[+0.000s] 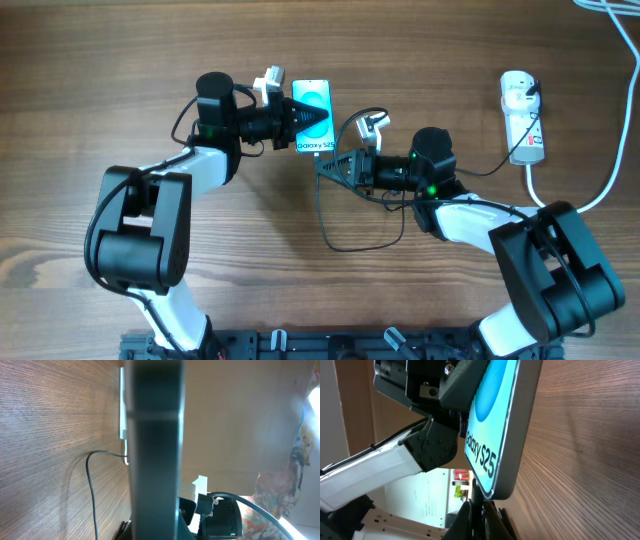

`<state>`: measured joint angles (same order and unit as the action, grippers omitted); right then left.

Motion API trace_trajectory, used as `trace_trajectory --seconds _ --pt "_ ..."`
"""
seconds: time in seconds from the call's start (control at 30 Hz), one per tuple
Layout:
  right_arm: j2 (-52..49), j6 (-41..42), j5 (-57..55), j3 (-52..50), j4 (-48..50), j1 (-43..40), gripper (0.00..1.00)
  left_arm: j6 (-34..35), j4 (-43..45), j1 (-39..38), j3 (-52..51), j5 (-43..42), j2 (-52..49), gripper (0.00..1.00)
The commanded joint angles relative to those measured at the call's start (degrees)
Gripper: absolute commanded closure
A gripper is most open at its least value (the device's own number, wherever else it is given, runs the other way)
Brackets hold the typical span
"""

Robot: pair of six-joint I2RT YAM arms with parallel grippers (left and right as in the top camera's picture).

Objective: Plug charger to phone and switch on socket

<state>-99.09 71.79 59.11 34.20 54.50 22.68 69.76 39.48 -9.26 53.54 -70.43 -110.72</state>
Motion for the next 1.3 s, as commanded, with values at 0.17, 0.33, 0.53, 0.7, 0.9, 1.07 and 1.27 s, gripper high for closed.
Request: trace_trajectory --seconds 0.17,0.33,0.53,0.7,0.9,1.07,1.27 --pt "1.07 0.66 -1.14 -0.2 0.04 -0.37 0.96 -0.26 2.23 0.09 0.68 -4.57 0.24 0.96" --pt "1.07 0.66 -2.19 -0.2 -0.11 -0.35 0.96 -0.28 2.36 0.09 0.68 -5.14 0.24 0.96" --pt "1.07 0.39 -2.36 -0.2 -0.07 -0.37 0.96 -0.5 2.69 0.09 0.68 -5.6 0.24 0.96" --pt "1.07 0.24 -2.36 -0.2 0.42 -0.35 0.96 -0.48 5.84 -0.15 0.68 -7.32 0.24 0.96" --pt "1.07 0.31 -2.29 -0.2 2.54 -0.37 0.96 -1.84 6.19 -1.01 0.68 -7.34 0.24 0.96" --pt "1.07 0.33 0.24 -0.2 2.49 -0.35 0.96 -1.77 6.23 -0.68 0.68 -5.57 0.24 0.96" --pt "1.07 0.2 2.29 -0.2 3.23 -0.35 0.96 -1.79 6.71 -0.22 0.68 -1.36 0.24 0.96"
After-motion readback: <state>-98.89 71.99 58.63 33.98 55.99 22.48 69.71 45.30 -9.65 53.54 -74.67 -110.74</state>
